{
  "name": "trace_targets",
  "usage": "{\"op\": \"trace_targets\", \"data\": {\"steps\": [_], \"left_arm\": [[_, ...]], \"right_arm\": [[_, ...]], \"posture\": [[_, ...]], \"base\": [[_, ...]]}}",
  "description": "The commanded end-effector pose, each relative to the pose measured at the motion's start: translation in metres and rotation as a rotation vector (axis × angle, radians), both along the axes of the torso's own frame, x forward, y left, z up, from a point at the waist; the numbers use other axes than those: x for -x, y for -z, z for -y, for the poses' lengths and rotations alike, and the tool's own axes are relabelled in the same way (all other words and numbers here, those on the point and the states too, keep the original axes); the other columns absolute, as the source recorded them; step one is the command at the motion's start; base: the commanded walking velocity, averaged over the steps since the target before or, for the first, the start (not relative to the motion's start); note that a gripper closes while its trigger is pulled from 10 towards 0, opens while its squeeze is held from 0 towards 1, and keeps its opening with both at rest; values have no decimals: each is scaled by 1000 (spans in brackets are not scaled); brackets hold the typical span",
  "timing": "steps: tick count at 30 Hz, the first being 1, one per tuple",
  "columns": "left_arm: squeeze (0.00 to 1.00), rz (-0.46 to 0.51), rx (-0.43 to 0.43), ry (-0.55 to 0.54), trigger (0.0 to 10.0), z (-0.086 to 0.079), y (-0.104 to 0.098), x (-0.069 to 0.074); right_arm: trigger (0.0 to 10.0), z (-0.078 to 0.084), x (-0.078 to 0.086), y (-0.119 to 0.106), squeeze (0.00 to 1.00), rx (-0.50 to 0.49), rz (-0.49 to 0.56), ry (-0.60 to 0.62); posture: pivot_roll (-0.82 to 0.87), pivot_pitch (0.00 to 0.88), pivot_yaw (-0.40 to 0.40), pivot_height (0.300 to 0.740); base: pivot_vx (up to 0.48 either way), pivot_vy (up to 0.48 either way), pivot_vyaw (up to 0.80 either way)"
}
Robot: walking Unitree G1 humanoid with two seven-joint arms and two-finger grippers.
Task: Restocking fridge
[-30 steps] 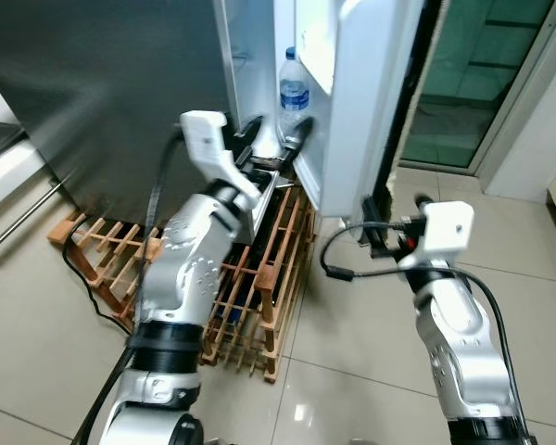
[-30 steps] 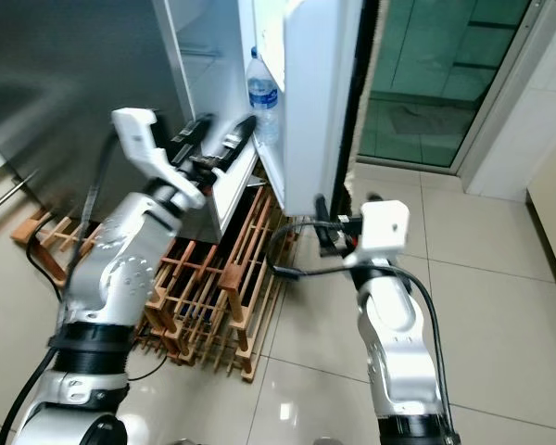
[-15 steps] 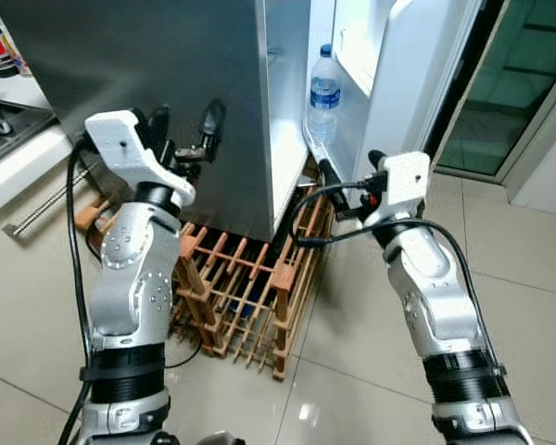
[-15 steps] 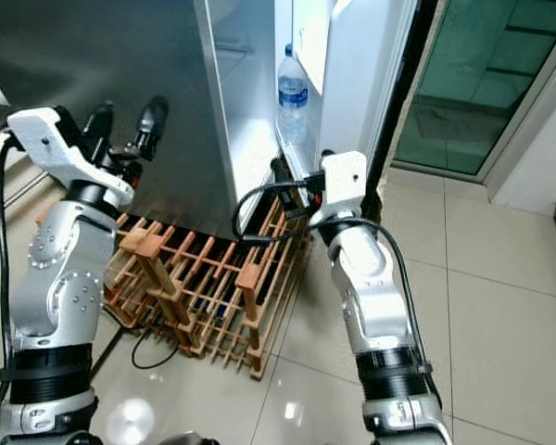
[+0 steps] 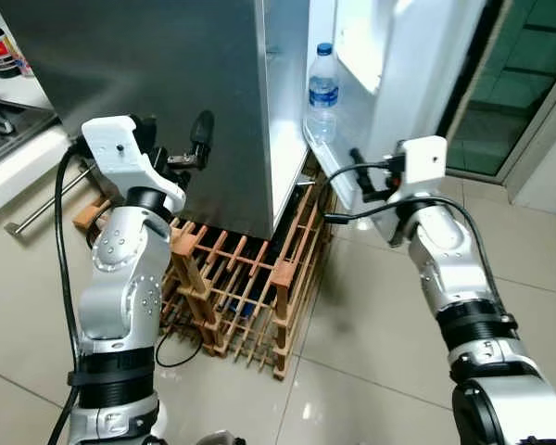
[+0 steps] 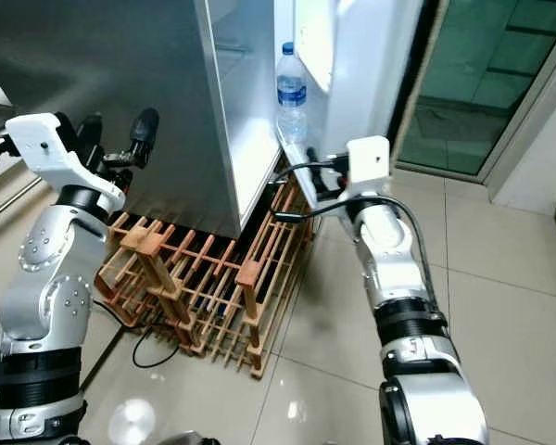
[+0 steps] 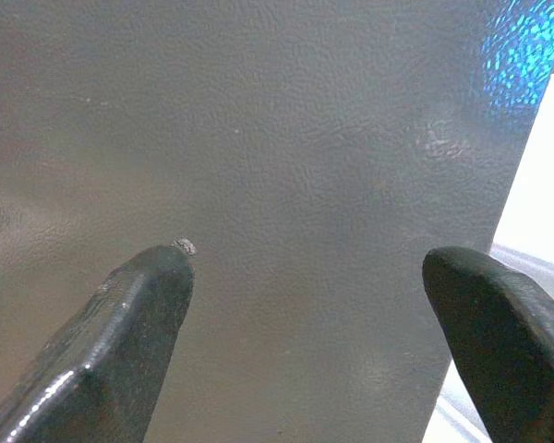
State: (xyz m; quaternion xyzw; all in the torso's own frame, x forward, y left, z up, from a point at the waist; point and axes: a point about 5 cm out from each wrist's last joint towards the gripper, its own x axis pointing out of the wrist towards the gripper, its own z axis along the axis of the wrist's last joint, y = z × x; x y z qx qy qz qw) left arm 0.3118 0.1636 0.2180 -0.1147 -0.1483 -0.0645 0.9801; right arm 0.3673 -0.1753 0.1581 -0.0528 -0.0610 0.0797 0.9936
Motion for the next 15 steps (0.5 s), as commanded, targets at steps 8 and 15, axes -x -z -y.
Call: {"op": "trace_targets", "data": {"steps": [8, 15], "left_arm": [[0, -23, -9, 51, 10000, 11, 1, -4], [0, -32, -2, 66, 10000, 15, 2, -7]], "right_arm": [[10000, 99, 21, 18, 12, 175, -76, 280], [10000, 182, 59, 1, 12, 268, -20, 644]], "posture": [[-59, 57, 121, 740], [-85, 58, 125, 740]], "base": [[0, 0, 0], [0, 0, 0]]}}
